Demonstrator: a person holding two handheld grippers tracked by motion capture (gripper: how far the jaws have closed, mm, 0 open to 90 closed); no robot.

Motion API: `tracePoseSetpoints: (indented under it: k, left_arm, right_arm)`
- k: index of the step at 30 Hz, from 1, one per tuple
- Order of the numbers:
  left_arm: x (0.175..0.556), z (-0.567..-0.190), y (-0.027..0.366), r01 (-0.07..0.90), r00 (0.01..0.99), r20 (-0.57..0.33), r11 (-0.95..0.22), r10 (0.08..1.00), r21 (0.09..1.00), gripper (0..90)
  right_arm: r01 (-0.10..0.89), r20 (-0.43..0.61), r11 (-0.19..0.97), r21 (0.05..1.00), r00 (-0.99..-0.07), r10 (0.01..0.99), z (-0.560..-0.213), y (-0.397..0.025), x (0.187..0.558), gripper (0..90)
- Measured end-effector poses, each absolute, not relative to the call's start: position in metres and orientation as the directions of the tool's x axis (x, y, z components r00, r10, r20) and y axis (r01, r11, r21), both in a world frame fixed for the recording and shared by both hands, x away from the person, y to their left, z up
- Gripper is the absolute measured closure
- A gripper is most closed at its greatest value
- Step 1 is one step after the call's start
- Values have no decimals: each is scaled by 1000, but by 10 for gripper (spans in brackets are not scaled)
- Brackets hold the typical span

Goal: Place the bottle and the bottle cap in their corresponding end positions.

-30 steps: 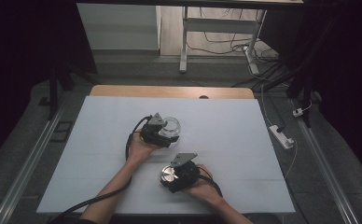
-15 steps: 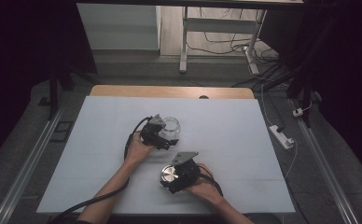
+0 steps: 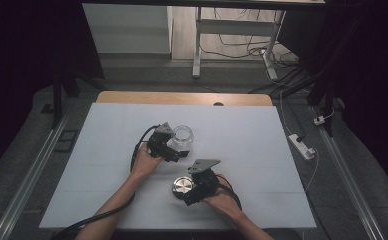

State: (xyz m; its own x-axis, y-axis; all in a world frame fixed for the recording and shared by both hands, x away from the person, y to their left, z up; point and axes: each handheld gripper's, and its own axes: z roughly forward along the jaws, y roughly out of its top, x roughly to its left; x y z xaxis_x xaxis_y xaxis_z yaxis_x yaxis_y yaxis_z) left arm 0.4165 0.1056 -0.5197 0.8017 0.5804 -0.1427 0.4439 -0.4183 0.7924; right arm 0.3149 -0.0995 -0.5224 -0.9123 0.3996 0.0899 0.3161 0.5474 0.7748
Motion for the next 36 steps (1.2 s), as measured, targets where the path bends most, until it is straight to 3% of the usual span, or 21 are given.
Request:
tracePoseSetpoints:
  k: [18,36]
  left_arm:
    - [396,-509,115,472,776,-150,-408,612,781,0]
    - [357,-503,126,460,801,-162,-420,576,782,0]
  right_arm:
    - [318,86,504,803,-899,430,-505,-117,316,14]
    - [327,75,486,811,-880,469,-490,-139,316,0]
